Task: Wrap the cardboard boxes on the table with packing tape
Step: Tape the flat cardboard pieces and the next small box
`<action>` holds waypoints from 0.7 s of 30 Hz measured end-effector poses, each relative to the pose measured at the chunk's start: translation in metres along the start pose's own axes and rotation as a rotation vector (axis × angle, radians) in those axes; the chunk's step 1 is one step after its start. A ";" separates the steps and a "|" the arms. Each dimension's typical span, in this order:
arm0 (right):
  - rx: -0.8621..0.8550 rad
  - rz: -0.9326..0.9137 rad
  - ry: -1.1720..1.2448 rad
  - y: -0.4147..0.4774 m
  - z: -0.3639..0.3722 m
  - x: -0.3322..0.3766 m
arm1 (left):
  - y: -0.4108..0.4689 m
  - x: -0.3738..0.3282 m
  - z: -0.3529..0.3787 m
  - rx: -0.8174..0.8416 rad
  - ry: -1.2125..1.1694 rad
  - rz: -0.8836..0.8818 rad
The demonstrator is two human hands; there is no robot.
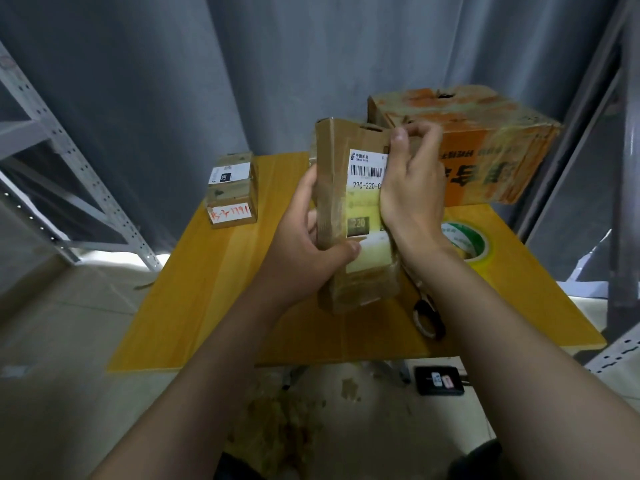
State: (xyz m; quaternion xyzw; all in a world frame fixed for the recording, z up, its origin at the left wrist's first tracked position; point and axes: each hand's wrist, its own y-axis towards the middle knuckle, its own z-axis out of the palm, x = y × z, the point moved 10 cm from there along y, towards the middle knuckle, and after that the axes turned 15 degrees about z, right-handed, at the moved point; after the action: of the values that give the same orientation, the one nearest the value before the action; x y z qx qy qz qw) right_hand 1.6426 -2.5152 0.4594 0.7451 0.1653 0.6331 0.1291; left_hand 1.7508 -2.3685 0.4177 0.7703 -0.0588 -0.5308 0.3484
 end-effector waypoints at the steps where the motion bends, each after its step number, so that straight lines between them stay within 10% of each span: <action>1: -0.010 -0.023 0.037 0.003 -0.004 0.000 | 0.000 0.000 -0.002 0.005 0.002 0.002; 13: 0.205 0.161 0.268 0.007 0.008 -0.012 | 0.004 0.013 -0.019 -0.036 0.007 -0.030; 17: 0.350 0.188 0.273 0.001 0.021 -0.002 | 0.009 0.014 -0.044 -0.263 0.174 -0.042; 21: 0.340 0.171 0.176 -0.007 0.029 0.006 | 0.009 0.021 -0.028 -0.143 0.437 -0.152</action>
State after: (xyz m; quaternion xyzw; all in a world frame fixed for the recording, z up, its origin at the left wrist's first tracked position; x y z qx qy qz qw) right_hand 1.6716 -2.5059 0.4577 0.7091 0.2167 0.6675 -0.0675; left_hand 1.7862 -2.3716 0.4117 0.8425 0.1138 -0.3791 0.3654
